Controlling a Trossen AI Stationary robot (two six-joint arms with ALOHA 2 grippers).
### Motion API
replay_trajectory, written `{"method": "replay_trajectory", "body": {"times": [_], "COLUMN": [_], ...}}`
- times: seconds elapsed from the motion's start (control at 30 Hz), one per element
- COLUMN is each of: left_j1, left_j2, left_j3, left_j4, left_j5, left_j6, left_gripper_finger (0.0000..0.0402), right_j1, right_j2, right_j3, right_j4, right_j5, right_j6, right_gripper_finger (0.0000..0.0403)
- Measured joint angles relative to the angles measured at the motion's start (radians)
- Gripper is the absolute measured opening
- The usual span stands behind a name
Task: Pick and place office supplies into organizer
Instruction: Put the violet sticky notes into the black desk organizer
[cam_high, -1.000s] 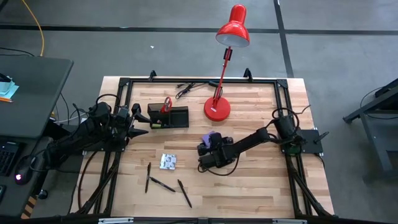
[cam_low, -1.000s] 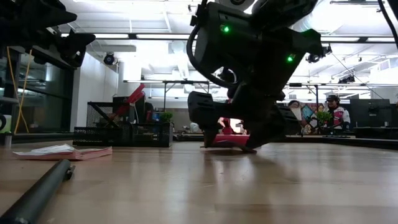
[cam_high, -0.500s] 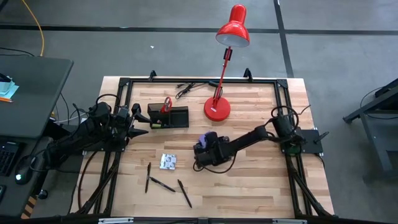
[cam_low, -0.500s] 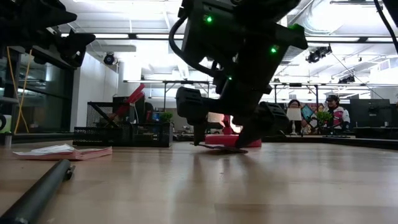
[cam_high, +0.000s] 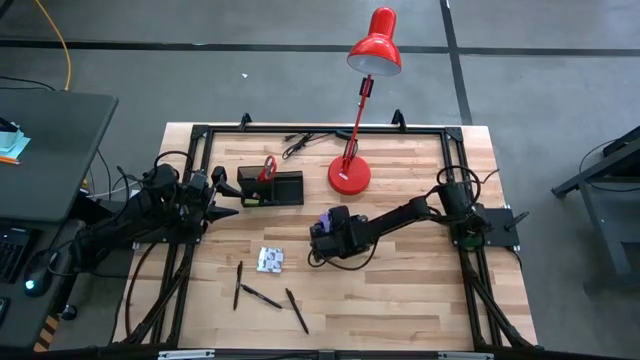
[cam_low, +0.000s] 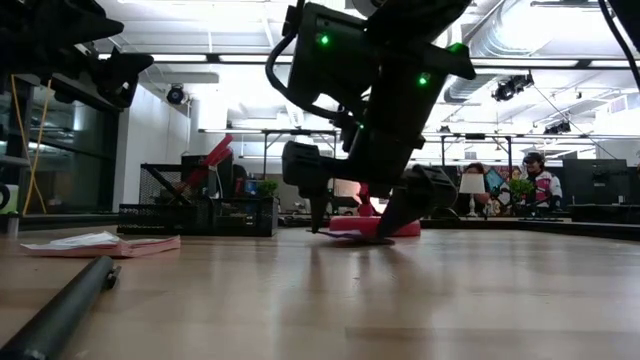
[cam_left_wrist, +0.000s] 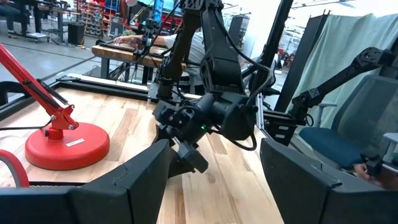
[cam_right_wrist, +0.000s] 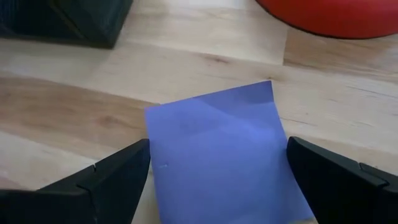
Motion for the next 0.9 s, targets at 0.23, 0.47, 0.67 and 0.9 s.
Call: {"method": "replay_trajectory", "body": {"times": [0.23, 0.47, 0.67, 0.9], "left_j1": [0.000, 0.000, 0.000, 0.000], "left_j2": [0.000, 0.000, 0.000, 0.000], "left_j3": [0.000, 0.000, 0.000, 0.000], "left_j4": [0.000, 0.000, 0.000, 0.000], "left_j5": [0.000, 0.000, 0.000, 0.000], "left_j6": [0.000, 0.000, 0.000, 0.000], "left_gripper_finger": [0.0239, 0.0239, 0.0239, 0.0239], "right_j1": [0.001, 0.003, 0.000, 0.004], "right_j2": [0.020, 0.023, 0.024, 0.026], "right_j3": [0.002, 0.000, 0.000, -0.001], "right_j4": [0.011, 0.073, 0.111, 0.120], "right_j5": [0.035, 0.062, 0.063, 0.069], "right_j6": [0.026, 0.008, -0.004, -0.047], "right_gripper_finger": [0.0362, 0.0327, 0.0301, 0.0292]}}
